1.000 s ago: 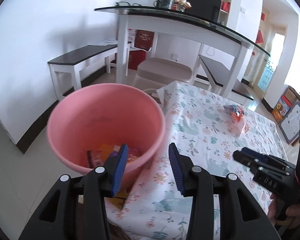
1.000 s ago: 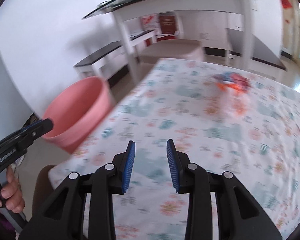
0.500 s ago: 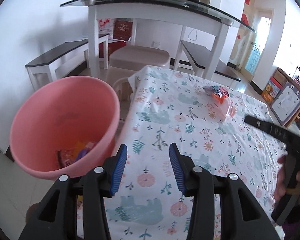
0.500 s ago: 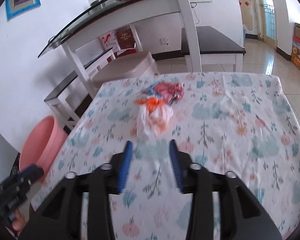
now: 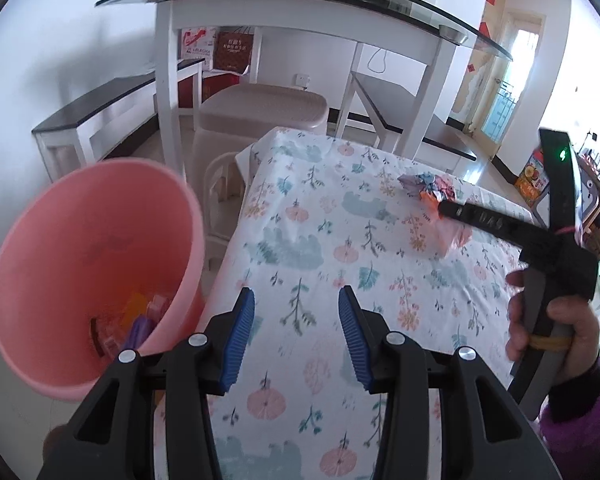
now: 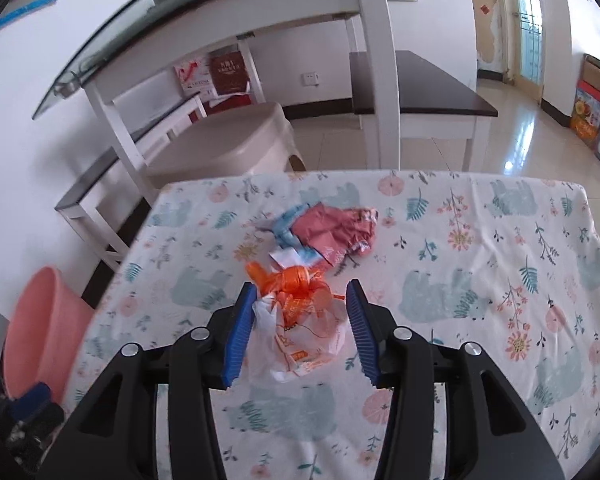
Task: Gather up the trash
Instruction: 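Grasp the blue-pink cloth with the left tool while the right tool grasps the white-orange bag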
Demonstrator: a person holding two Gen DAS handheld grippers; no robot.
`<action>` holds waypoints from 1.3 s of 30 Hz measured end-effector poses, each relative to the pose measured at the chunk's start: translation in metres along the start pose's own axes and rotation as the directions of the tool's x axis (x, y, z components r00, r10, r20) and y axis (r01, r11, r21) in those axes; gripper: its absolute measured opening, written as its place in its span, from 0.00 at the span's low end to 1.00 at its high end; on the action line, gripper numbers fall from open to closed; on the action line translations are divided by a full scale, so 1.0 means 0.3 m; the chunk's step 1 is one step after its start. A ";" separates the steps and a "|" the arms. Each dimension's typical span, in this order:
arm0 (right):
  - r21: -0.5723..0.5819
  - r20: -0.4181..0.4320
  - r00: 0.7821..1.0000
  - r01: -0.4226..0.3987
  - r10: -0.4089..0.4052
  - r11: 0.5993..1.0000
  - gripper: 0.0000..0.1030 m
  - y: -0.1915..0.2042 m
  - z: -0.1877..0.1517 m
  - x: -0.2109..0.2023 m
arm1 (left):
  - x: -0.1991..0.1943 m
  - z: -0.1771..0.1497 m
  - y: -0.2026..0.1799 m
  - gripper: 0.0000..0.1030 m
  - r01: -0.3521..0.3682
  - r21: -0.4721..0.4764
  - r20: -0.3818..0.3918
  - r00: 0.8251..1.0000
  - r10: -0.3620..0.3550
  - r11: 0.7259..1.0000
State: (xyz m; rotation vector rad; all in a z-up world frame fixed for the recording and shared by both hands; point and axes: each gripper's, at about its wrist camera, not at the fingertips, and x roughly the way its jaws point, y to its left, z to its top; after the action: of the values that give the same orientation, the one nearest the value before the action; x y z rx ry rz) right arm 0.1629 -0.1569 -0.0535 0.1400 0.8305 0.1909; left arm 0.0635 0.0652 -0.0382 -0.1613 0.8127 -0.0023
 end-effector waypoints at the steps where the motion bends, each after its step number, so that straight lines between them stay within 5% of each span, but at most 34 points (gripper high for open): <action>1: -0.008 -0.014 1.000 -0.004 0.004 1.000 0.49 -0.002 -0.007 0.007 | 0.006 0.012 -0.011 0.42 -0.001 0.012 0.004 1.000 0.001 1.000; 12: 0.008 0.006 1.000 -0.006 0.006 1.000 0.44 -0.074 -0.039 -0.090 | 0.060 0.120 -0.186 0.42 0.045 0.126 0.051 0.997 -0.052 0.991; 23: 0.080 0.083 0.981 0.169 -0.176 0.982 0.44 -0.217 -0.078 -0.198 | 0.228 0.208 -0.391 0.42 0.181 0.179 0.007 0.983 -0.185 0.967; 39: 0.053 0.085 0.982 0.167 -0.171 0.985 0.44 -0.203 -0.092 -0.174 | 0.503 0.271 -0.525 0.42 0.154 0.258 -0.086 0.987 -0.136 0.954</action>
State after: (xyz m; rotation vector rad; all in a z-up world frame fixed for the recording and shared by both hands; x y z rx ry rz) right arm 0.1150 -0.2264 -0.0464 0.1198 0.7541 0.0056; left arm 0.2355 -0.0884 -0.0695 0.0320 0.8584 -0.2552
